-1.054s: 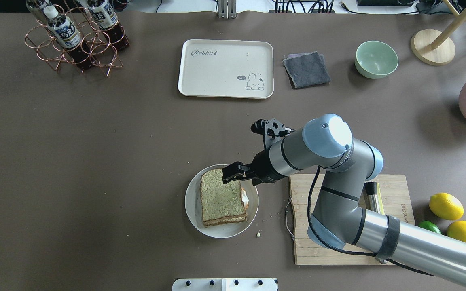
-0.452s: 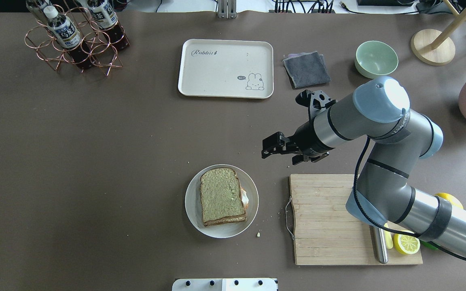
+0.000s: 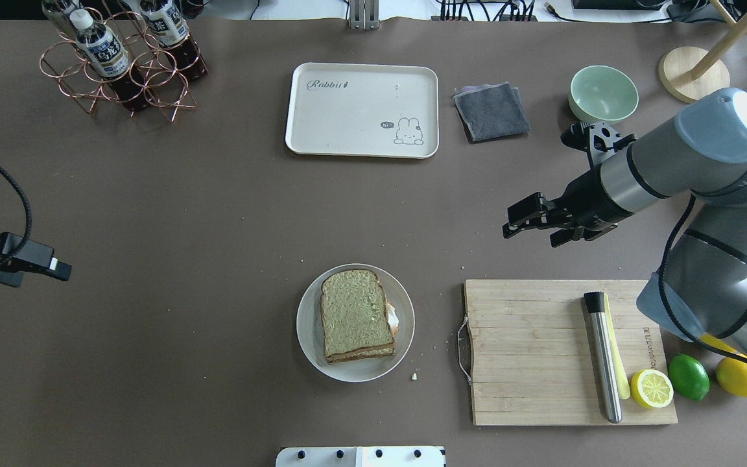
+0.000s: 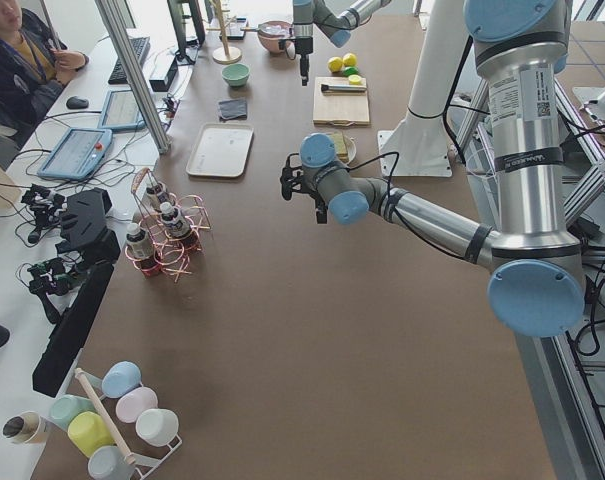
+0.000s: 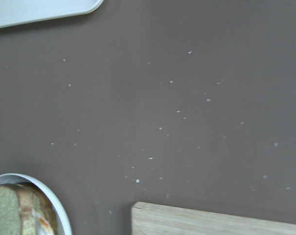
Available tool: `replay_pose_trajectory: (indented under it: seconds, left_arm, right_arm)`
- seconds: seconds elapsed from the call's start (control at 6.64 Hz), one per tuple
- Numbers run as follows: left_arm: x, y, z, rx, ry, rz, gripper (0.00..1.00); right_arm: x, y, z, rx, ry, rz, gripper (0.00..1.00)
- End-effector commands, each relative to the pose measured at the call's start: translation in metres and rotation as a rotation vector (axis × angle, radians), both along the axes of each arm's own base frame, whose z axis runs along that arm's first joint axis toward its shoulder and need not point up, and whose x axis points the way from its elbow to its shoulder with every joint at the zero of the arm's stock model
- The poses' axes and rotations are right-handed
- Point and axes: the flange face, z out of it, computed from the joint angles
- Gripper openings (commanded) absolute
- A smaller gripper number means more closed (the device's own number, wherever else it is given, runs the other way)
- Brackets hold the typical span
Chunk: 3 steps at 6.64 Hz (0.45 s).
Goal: Make sandwich and place on tray
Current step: 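Withdraw the right gripper while the left gripper reaches to the plate rim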
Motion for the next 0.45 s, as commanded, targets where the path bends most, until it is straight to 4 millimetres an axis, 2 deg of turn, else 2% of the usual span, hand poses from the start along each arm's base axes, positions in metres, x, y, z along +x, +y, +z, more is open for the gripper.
replay_pose_trajectory:
  seconds: [0.0, 0.15, 0.3]
  left_arm:
    - [0.109, 0.028, -0.056, -0.05, 0.025, -0.007, 0.98]
    - [0.162, 0.051, -0.084, -0.072, 0.042, -0.021, 0.97]
    - [0.198, 0.065, -0.095, -0.077, 0.046, -0.016, 0.97]
  right_arm:
    - [0.07, -0.001, 0.067, 0.06, 0.054, -0.021, 1.0]
    - [0.102, 0.001, 0.092, 0.077, 0.066, -0.028, 1.0]
    - [0.126, 0.004, 0.112, 0.098, 0.087, -0.022, 1.0]
